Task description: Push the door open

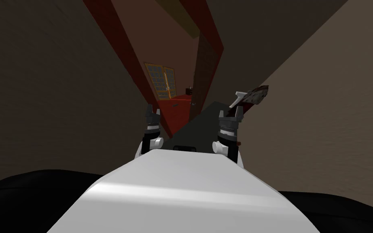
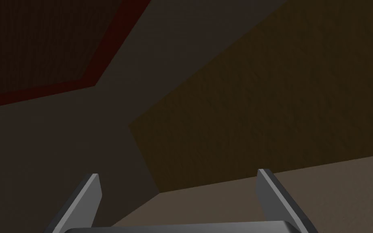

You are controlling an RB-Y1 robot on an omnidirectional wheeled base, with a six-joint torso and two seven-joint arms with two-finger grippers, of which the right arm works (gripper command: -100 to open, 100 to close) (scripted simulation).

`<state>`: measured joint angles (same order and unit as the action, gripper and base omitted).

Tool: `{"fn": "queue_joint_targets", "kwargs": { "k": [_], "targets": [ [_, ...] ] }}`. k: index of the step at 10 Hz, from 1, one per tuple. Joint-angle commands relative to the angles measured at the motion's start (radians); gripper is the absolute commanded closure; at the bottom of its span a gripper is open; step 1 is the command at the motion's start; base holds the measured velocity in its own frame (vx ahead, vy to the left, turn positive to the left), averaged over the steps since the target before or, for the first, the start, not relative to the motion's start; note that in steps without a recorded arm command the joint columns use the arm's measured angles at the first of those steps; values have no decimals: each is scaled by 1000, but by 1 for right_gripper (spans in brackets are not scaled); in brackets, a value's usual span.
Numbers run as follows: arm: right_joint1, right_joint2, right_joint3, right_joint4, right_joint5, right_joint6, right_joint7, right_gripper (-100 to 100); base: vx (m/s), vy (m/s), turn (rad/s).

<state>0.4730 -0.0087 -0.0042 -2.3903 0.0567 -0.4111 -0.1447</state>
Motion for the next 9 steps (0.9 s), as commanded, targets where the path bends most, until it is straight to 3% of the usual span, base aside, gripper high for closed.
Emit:
{"fn": "queue_joint_targets", "kwargs": {
  "k": [1, 9],
  "targets": [
    [-10, -9, 8, 28, 2, -6, -1, -100, 40, -48, -9],
    [-77, -49, 59, 209, 15, -48, -10, -100, 128, -55, 30]
  ]
}}
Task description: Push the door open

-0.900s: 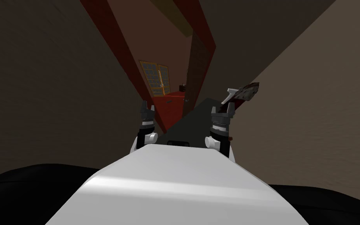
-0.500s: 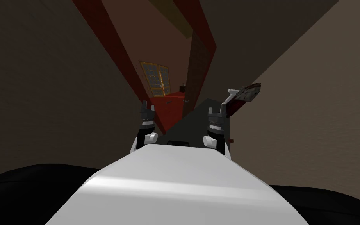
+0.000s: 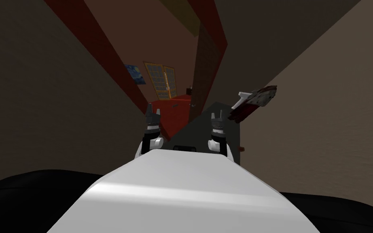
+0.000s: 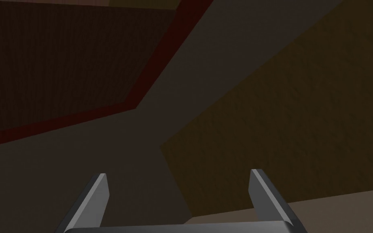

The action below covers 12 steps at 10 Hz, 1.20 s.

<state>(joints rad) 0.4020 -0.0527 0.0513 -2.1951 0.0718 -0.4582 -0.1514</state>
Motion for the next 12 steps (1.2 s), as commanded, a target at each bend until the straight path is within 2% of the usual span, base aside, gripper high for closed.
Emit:
{"fn": "queue_joint_targets", "kwargs": {
  "k": [1, 4, 12],
  "targets": [
    [-12, -8, 8, 30, 1, -5, -4, -100, 122, -53, 30],
    [-42, -20, 32, 114, 7, -24, -8, -100, 118, -59, 28],
    [-99, -36, 76, 269, 19, -60, -15, -100, 102, -57, 23]
  ]
}}
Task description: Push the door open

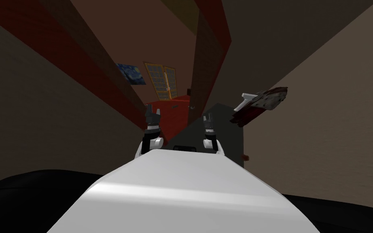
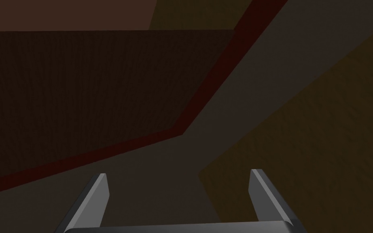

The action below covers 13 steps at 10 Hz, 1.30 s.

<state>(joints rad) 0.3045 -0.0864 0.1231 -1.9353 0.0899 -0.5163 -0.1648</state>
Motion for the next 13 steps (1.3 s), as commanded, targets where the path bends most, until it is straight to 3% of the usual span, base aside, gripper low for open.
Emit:
{"fn": "queue_joint_targets", "kwargs": {
  "k": [1, 13],
  "targets": [
    [-9, -4, 10, 30, 2, -7, -2, -100, 99, -64, 22],
    [-106, -18, 84, 293, 21, -68, -15, -100, 92, -60, 25]
  ]
}}
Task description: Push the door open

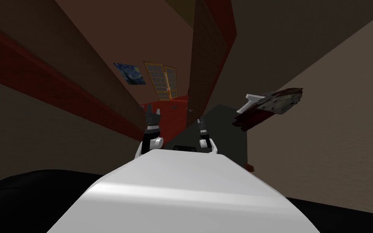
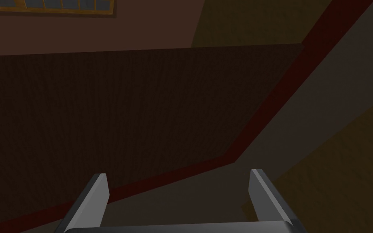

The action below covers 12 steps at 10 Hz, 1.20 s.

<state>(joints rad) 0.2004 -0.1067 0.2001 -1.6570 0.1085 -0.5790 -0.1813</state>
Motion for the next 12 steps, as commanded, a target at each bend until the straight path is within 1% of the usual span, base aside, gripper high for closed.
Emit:
{"fn": "queue_joint_targets", "kwargs": {
  "k": [1, 12],
  "targets": [
    [-10, 2, 13, 37, 4, -11, 1, -100, 100, -88, 26],
    [-102, 2, 84, 288, 22, -69, -11, -100, 96, -64, 26]
  ]
}}
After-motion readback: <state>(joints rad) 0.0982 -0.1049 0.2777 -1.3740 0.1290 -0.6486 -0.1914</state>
